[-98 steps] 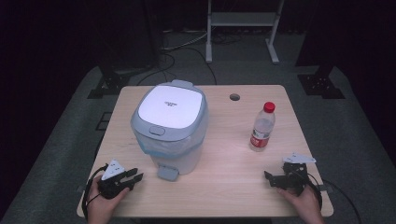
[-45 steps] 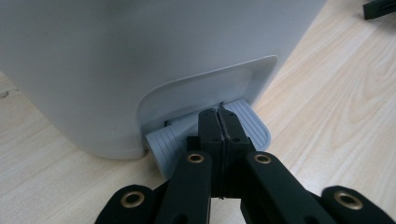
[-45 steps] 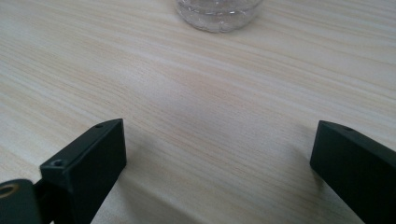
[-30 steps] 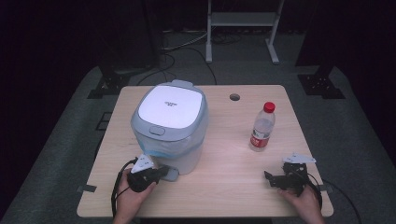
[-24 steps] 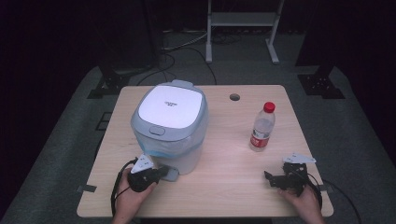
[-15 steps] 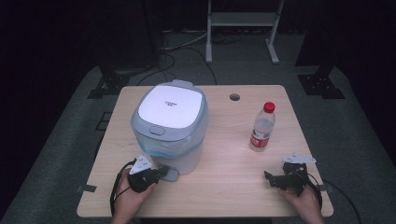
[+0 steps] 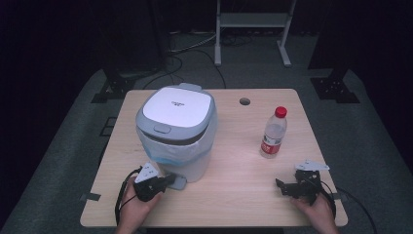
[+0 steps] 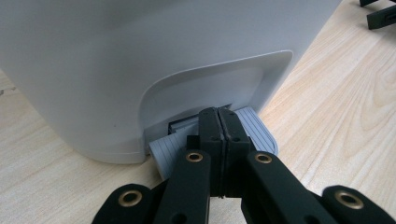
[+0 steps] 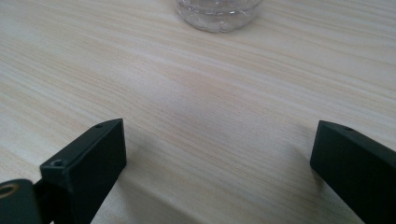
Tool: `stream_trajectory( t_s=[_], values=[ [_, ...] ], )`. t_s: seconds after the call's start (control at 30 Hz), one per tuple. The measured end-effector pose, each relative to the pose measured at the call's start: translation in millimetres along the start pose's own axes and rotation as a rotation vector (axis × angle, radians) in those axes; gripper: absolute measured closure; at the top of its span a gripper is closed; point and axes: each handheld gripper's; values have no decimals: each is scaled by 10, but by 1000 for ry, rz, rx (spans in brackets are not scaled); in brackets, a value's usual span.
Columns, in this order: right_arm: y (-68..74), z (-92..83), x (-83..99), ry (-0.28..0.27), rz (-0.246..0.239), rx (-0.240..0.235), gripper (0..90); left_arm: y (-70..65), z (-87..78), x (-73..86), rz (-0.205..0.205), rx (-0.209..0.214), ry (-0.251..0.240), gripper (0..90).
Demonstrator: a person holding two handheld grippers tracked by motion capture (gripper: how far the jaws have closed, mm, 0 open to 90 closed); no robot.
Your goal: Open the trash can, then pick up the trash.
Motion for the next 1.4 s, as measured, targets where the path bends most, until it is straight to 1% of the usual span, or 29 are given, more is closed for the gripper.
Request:
stream_trajectory(
  t_s=[0.53, 0.67, 0.87, 1.0, 1.1, 1.23, 1.33, 1.4],
  values=[
    [0, 0, 0, 0, 0, 0, 25, -10, 36, 32, -3, -8, 11, 899],
    [0, 0, 0, 0, 0, 0, 25, -6, 56, 45, 7, -13, 21, 899],
    [-1, 0, 0, 0, 0, 0, 25, -7, 81, 52, 5, -20, 28, 899],
    [-1, 0, 0, 0, 1, -1, 25, -5, 82, 58, -3, -15, 23, 898],
    [-1, 0, 0, 1, 0, 0, 25, -6, 80, 57, 4, -18, 24, 897],
    [0, 2, -3, 0, 6, 4, 26, 9, 82, 55, -10, -6, 24, 898],
    [6, -12, 0, -2, 17, -2, 37, 10, 81, 55, -9, -4, 25, 897],
    [11, -32, -7, -11, 14, -4, 45, 6, 80, 55, -4, -8, 27, 896]
  ],
)
Point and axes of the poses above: each handheld gripper's, and its own axes: z roughly forward along the jaws, x roughly out of its underside, y roughly to its left, and after that the axes turned 5 degrees about -z, right-handed
